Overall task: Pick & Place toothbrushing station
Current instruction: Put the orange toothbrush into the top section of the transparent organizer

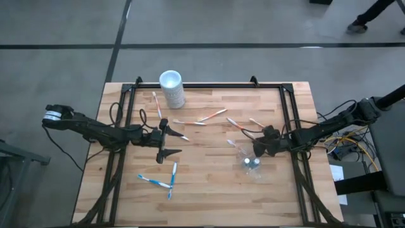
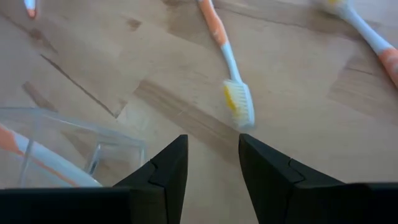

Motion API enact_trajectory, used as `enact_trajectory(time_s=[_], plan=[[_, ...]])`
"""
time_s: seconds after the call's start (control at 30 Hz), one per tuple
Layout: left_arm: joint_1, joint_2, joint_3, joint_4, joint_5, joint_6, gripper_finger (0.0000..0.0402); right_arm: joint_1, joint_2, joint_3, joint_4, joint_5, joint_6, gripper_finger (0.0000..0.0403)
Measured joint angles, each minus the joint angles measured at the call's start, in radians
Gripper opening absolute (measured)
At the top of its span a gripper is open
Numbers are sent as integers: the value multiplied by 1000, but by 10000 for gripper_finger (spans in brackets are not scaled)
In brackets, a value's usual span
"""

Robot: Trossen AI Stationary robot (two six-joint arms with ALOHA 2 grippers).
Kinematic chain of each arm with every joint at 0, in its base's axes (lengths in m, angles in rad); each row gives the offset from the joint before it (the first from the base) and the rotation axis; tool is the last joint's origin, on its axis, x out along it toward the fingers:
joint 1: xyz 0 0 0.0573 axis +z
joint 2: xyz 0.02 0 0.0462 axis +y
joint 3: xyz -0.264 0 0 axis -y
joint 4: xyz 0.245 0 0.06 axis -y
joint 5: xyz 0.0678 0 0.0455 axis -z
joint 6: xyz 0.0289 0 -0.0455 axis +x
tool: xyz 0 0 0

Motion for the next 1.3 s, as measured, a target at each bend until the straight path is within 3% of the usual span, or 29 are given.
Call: enact_trajectory(time_s=[0.13, 0.37, 0.83, 1.0, 1.3], plan=[[0, 0, 0, 0, 0, 0, 319, -3, 3, 14, -56, 23, -18, 139], [0, 0, 0, 0, 0, 0, 319, -5, 1, 28, -131, 113, -188, 137], [0, 0, 0, 0, 0, 0, 319, -22, 13, 23, -33, 102, -156, 140], [0, 0, 0, 0, 0, 0, 319, -89, 34, 24, -12, 24, -62, 137], [0, 0, 0, -14, 0, 0, 319, -167, 77, 54, -5, -64, -106, 136]])
